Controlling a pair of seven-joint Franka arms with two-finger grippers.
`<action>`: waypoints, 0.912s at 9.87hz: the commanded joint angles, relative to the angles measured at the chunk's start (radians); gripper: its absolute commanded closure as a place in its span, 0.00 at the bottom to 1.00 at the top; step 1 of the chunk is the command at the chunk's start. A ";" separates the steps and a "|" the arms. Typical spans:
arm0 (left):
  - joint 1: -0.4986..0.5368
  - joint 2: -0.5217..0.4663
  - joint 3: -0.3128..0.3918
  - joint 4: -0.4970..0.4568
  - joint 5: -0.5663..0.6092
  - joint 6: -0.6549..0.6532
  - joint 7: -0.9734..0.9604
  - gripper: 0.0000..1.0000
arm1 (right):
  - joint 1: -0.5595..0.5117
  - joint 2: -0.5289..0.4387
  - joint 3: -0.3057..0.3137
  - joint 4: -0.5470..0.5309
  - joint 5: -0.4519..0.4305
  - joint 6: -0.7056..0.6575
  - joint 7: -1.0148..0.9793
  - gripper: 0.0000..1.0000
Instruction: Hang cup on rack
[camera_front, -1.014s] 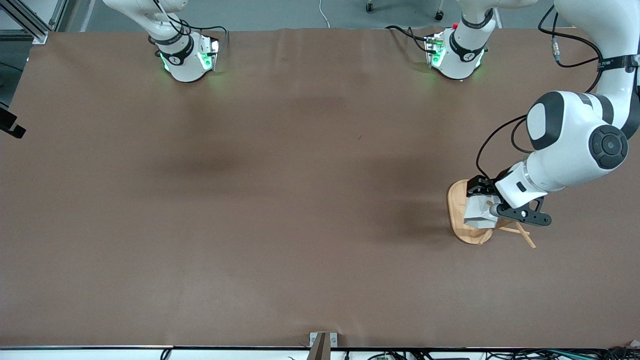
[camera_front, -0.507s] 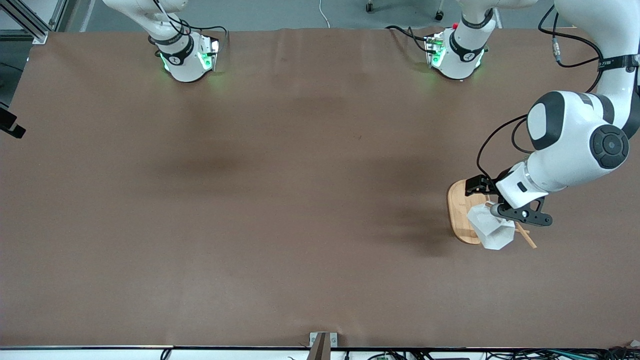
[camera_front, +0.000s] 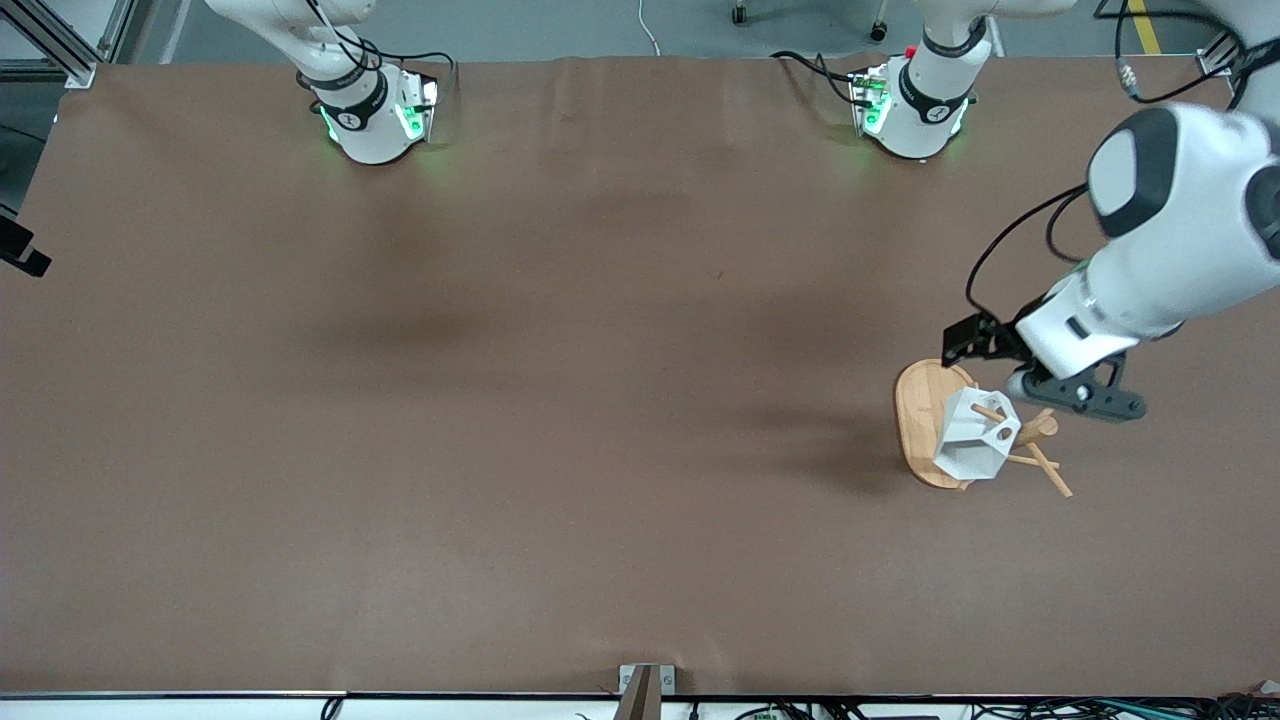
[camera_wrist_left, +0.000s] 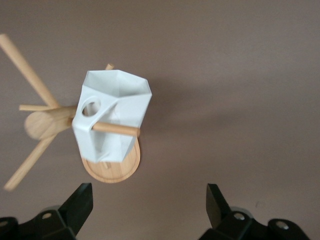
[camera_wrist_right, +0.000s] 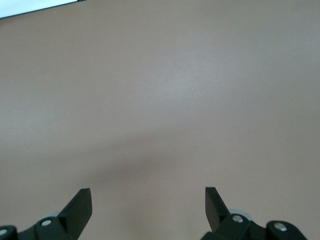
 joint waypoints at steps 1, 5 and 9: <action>0.016 -0.039 0.005 0.055 0.104 -0.115 0.014 0.00 | -0.010 -0.009 0.003 -0.010 0.012 -0.003 -0.005 0.00; 0.041 -0.163 -0.018 0.065 0.124 -0.232 -0.023 0.00 | 0.011 -0.009 -0.033 -0.010 0.012 -0.003 -0.005 0.00; 0.084 -0.243 -0.076 0.020 0.134 -0.289 -0.110 0.00 | 0.010 -0.009 -0.033 -0.010 0.012 -0.006 -0.005 0.00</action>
